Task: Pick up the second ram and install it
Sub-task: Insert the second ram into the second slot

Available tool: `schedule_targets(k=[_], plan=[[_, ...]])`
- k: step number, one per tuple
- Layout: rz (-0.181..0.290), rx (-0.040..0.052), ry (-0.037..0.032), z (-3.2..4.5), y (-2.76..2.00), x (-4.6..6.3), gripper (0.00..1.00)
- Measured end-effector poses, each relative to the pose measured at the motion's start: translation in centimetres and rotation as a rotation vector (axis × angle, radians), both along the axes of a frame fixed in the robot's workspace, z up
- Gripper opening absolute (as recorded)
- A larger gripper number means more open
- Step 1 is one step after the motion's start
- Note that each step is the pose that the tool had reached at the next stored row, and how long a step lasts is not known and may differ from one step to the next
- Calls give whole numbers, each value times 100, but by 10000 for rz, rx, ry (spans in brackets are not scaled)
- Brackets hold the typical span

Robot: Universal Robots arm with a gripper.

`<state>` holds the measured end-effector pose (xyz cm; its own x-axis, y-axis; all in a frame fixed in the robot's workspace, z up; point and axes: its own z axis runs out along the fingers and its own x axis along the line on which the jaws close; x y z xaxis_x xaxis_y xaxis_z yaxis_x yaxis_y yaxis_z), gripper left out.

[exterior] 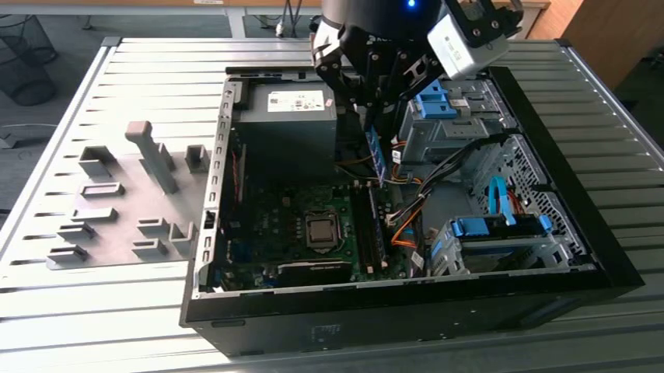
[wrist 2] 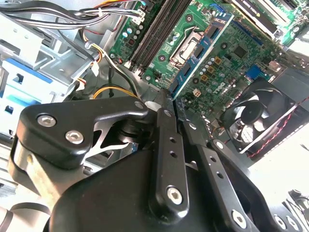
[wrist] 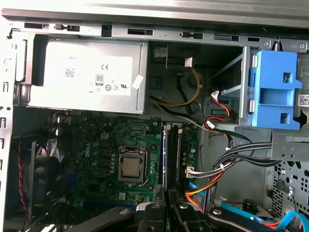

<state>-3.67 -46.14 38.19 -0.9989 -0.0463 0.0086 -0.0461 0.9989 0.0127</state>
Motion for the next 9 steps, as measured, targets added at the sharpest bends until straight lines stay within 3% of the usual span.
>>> schedule_targets(k=[9], plan=[[-4,-1,-11,-106,0,0,14]])
